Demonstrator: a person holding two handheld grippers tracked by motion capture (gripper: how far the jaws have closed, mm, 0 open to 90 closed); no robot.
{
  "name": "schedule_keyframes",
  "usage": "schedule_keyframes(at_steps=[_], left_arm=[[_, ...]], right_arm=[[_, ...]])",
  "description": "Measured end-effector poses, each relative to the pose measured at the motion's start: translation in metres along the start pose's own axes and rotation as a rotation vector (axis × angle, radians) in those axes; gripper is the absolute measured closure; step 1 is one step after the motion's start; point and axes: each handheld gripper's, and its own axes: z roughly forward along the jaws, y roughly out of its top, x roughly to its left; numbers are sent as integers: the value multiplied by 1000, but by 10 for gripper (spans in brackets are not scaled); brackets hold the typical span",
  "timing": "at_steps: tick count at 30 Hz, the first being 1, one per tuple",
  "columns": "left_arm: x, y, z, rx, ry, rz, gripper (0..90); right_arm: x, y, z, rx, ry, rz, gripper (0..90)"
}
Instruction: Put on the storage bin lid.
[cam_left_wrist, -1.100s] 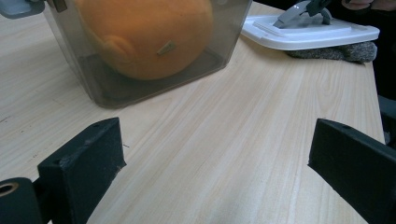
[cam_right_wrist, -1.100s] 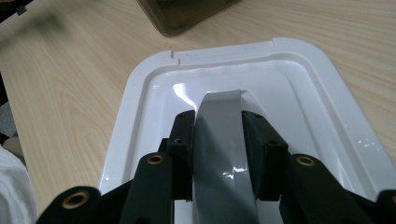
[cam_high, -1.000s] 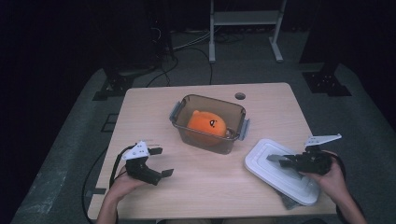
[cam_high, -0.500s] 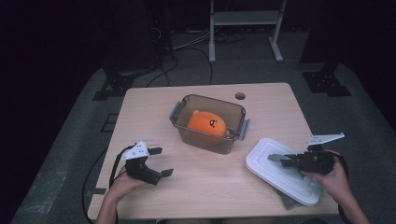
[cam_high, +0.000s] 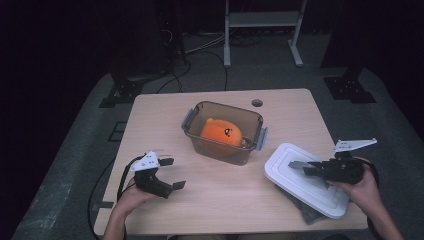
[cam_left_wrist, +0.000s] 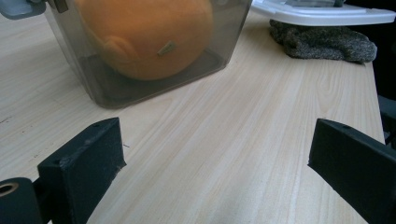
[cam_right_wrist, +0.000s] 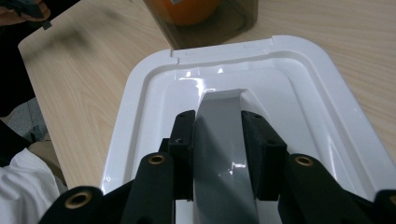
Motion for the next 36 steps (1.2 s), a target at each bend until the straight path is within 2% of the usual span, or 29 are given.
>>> schedule_keyframes(at_steps=[11,36], left_arm=[[0,1,-1,-6,4,-1,26],[0,0,0,-7,0,-4,26]], right_arm=[[10,18,-15,-23,-11,-32,659],[31,66,-47,-45,8,-80,659]])
